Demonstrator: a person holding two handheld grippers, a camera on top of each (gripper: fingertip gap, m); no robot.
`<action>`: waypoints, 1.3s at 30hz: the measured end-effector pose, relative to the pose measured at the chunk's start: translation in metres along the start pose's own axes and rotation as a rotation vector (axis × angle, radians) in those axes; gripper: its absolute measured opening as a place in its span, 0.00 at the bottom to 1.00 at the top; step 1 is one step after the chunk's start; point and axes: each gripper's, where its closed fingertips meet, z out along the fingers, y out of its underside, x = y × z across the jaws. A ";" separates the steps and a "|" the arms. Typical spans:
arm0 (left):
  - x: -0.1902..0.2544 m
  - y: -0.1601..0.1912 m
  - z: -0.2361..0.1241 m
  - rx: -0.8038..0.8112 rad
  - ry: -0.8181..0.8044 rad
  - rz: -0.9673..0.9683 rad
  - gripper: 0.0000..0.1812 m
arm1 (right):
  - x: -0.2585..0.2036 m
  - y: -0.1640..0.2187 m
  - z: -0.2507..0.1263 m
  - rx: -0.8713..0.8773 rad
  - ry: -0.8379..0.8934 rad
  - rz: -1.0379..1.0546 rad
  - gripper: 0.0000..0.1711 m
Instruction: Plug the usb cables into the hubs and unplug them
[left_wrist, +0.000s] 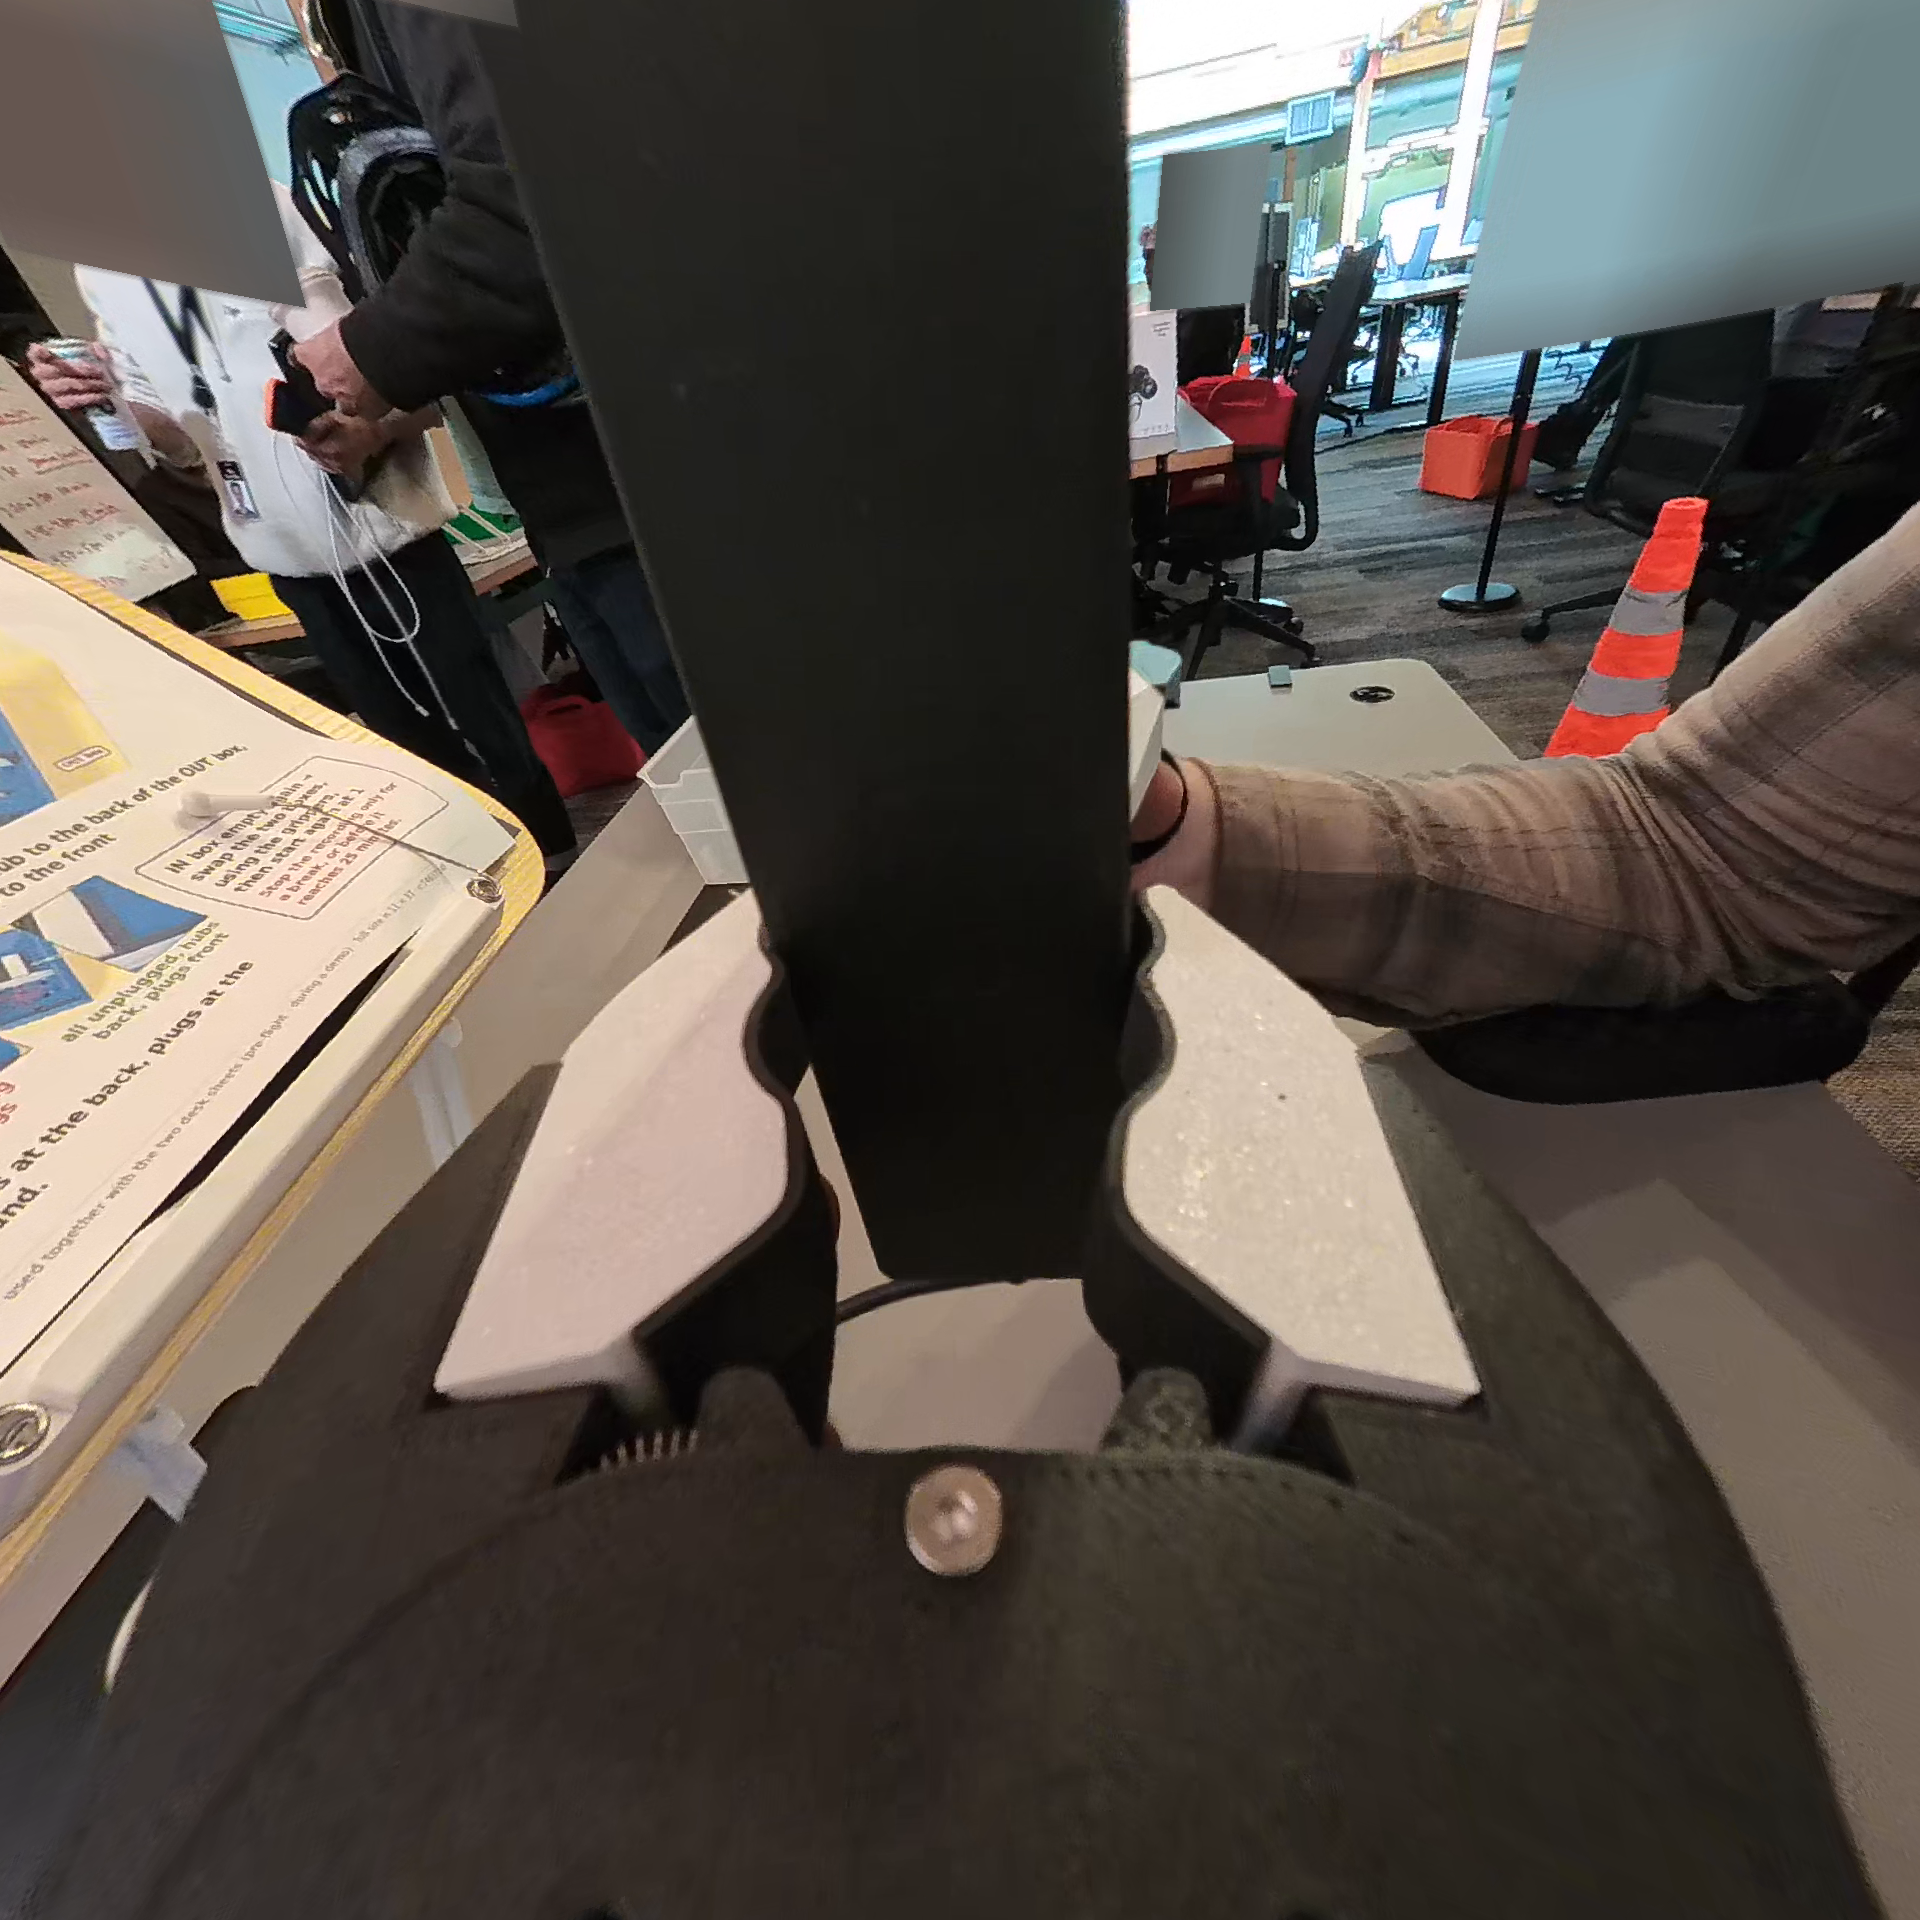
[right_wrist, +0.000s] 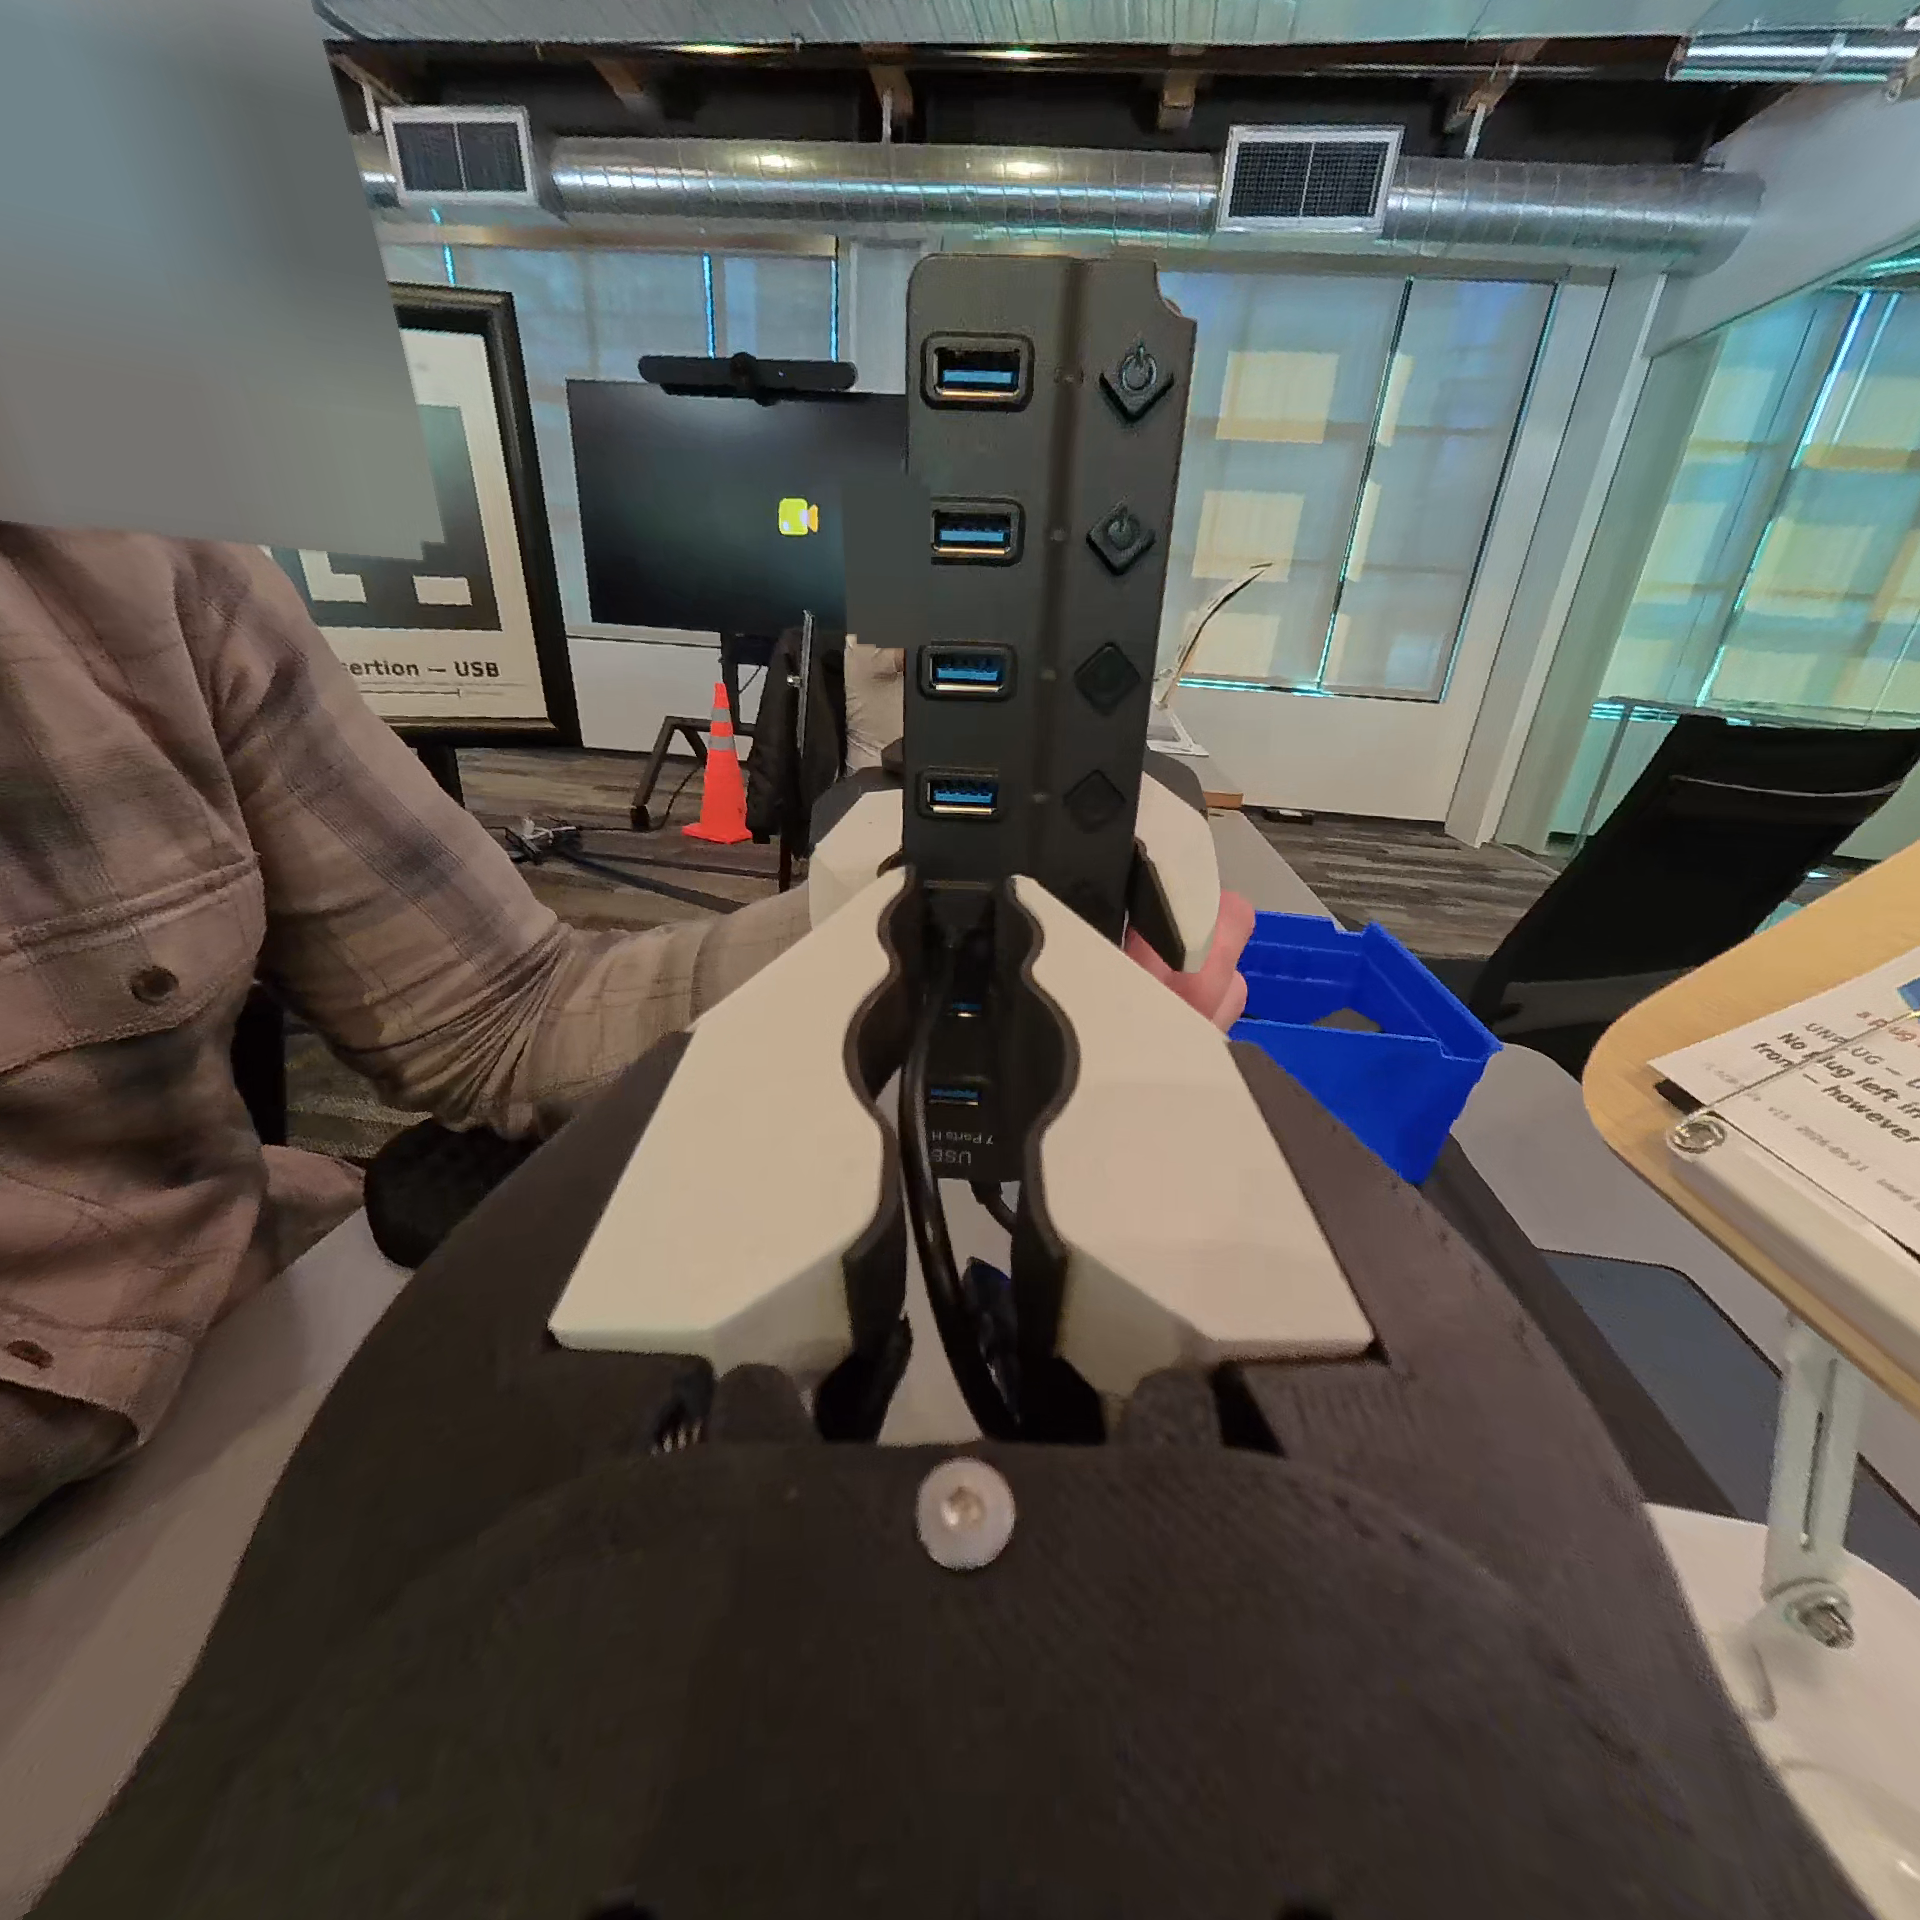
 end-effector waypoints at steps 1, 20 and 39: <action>0.000 0.000 0.000 0.004 -0.003 0.000 0.32 | 0.000 0.001 0.000 -0.009 0.003 -0.003 0.09; -0.009 -0.002 0.001 0.010 -0.077 0.062 0.32 | 0.004 0.003 -0.001 -0.118 0.077 -0.119 0.08; -0.003 -0.003 -0.001 0.026 -0.029 0.051 0.32 | 0.000 0.000 -0.012 -0.075 0.018 -0.072 0.07</action>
